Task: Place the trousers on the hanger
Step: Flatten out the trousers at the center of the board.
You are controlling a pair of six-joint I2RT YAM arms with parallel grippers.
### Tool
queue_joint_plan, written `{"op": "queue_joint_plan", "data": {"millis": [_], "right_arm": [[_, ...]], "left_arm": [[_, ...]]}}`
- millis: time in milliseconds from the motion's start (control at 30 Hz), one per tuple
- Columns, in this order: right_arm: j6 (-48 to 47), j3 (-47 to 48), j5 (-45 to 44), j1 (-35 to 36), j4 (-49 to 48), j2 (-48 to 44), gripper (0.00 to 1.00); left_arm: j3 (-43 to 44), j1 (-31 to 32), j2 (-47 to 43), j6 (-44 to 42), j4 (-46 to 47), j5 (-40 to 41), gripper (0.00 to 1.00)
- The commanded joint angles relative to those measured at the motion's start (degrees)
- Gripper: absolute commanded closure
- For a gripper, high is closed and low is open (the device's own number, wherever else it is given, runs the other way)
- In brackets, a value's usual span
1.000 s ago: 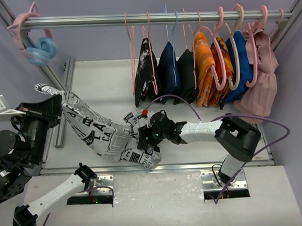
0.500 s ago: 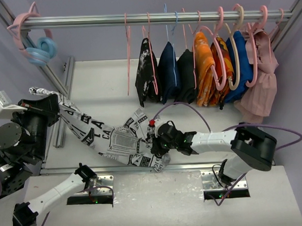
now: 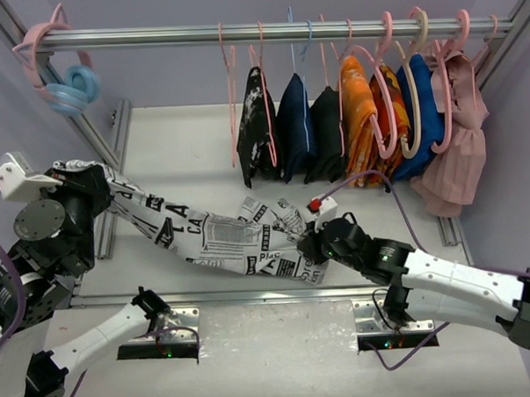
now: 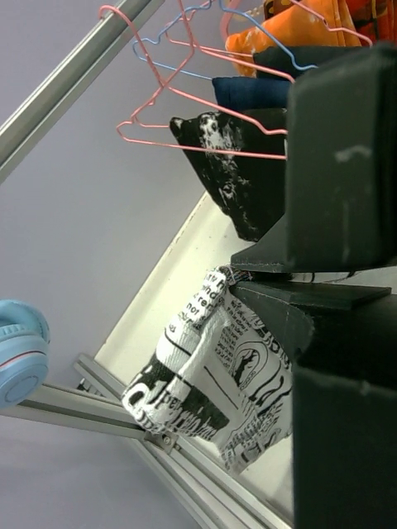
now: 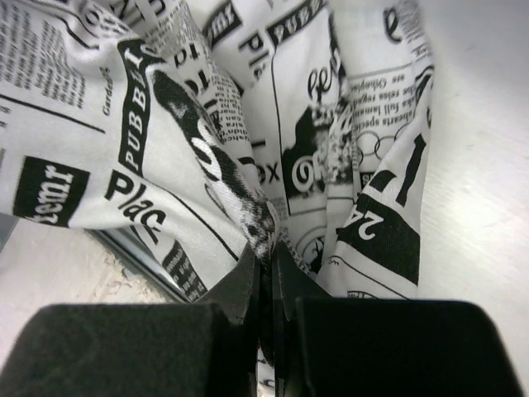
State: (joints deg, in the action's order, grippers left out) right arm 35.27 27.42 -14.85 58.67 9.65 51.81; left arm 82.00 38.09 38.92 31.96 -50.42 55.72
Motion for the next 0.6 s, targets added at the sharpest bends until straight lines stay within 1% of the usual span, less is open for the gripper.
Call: {"op": "queue_joint_plan", "data": {"millis": [0,133,233,333,467,567], "right_arm": [[-1.43,1.46,-9.38,-0.14,8.23,-9.45,1.00],[-3.64,4.40,-11.91,-0.14,13.73,-13.04,1.00],[-5.95,8.83,-17.72,-0.22,19.20,-15.20,1.00],[-7.11,13.82,-22.78,-0.21,25.59,-18.11,1.00],[-4.79,20.00,-27.99,-0.14,33.90,-22.47,1.00],[-4.53,23.80,-28.11,-0.19,36.12,-26.58,1.00]], "left_arm": [[0.14,0.25,3.32,-0.25,3.05,1.06,1.00],[-1.73,0.27,4.16,-0.04,3.43,4.78,1.00],[-5.49,0.31,5.18,0.74,5.96,6.53,1.00],[-7.81,0.23,7.50,1.63,8.30,5.09,1.00],[-9.89,0.23,11.33,2.34,12.52,1.38,1.00],[-10.17,0.20,14.79,4.76,13.84,-1.22,1.00]]}}
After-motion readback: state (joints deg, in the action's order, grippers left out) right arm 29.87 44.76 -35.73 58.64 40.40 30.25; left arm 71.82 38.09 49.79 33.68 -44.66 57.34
